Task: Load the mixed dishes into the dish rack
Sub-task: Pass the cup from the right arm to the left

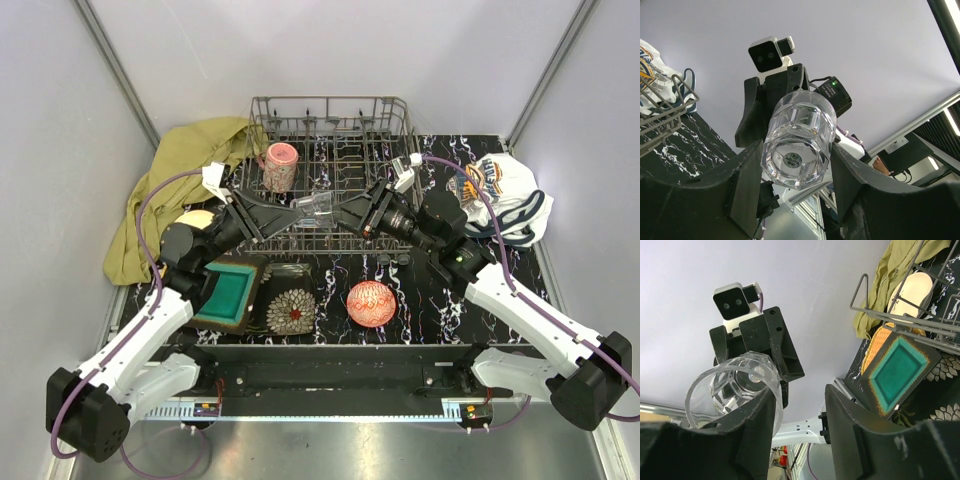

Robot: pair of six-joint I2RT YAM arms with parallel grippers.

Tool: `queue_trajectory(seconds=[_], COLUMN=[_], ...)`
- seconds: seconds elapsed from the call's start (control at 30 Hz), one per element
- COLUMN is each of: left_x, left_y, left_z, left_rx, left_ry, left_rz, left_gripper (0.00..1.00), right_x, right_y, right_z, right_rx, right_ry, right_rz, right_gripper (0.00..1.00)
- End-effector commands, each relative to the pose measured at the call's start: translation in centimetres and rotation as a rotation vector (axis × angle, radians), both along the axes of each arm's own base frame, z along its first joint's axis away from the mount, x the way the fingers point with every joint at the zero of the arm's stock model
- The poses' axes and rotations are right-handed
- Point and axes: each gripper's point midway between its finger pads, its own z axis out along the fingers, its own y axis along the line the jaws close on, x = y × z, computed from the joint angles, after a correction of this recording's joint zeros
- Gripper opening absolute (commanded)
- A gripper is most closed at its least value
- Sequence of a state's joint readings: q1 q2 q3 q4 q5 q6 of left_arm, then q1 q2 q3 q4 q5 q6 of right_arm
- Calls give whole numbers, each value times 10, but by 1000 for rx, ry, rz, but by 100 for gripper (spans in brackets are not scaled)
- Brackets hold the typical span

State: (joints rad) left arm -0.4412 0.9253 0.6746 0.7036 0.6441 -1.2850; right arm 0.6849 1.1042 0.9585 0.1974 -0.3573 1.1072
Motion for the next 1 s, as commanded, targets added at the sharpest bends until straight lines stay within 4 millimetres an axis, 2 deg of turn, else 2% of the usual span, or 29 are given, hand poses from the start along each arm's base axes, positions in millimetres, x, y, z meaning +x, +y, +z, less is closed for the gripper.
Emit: queue_trajectory(seconds=[0.0,0.17,0.33,0.5,0.63,0.67,0.73,0.77,0.83,0.87,0.97], left_x=[-13,-8,-1,4,14,15,25,27,43,47,75], left_y=[4,1,-1,-2,-3,-3,-2,-2,2,5,23], left_z=[38,34,28,23,15,18,13,17,10,20,26], left_rx=[-58,-14,5,33,89,97,130,141,178,194,328], left_ry=[-120,-122,-122,-121,-105,-115,-112,-131,-107,-144,-174], left_rz=[-15,6,14,32,64,71,91,95,117,137,255], left_gripper=[0,0,0,0,0,0,0,0,0,0,0], right_x=[0,2,3,7,11,11,12,10,12,10,7], right_y=[-6,-15,-34,-63,-85,-89,-97,-100,-100,-100,-101], right_z=[13,14,24,35,37,37,31,29,13,10,-6], right_rx=[30,33,33,42,31,29,19,13,1,1,-12], right_ry=[-49,-61,-90,-119,-129,-132,-123,-118,-82,-75,-40], right_rz=[-17,-45,-77,-139,-210,-224,-257,-266,-271,-269,-268], right_gripper=[54,62,64,65,65,65,65,65,65,65,65])
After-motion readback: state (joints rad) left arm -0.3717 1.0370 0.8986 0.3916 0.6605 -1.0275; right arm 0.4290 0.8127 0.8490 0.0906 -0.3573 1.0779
